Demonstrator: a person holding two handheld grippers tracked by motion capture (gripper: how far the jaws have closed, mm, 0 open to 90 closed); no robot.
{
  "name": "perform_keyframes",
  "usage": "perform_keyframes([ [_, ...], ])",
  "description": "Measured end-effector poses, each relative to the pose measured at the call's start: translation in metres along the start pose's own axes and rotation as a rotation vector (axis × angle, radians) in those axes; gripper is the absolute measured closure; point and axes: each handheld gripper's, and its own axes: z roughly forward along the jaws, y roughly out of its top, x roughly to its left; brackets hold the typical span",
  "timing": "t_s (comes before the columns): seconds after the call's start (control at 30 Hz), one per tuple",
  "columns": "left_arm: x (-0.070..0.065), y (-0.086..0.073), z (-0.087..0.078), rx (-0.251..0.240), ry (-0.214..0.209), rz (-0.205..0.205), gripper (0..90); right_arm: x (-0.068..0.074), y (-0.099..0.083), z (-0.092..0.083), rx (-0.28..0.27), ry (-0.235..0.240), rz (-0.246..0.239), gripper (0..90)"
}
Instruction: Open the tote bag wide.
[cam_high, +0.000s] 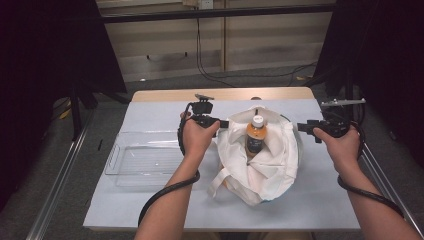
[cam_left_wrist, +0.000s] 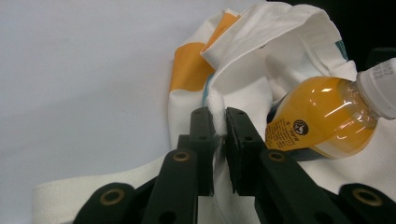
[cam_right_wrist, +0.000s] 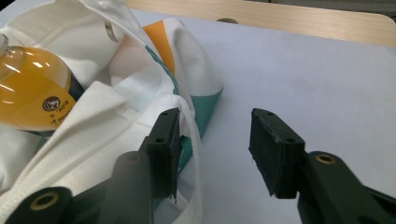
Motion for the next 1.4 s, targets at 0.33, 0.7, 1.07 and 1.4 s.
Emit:
perform_keyframes([
  [0.33,0.000,0.000,0.000,0.003,0.000,0.004,81.9,0.008,0.007,0.007,0.017,0.006,-0.002,50.1],
  [0.7,0.002,-0.001,0.001,0.005,0.002,0.007,81.8,0.025,0.011,0.021,0.061,0.054,0.015,40.4],
  [1.07,0.005,0.001,0.005,0.027,0.035,0.034,81.9,0.026,0.007,0.037,0.092,0.067,0.049,60.4],
  [1.4,0.011,-0.001,0.007,0.030,0.036,0.026,82.0,0.025,0.006,0.040,0.099,0.076,0.025,80.1],
])
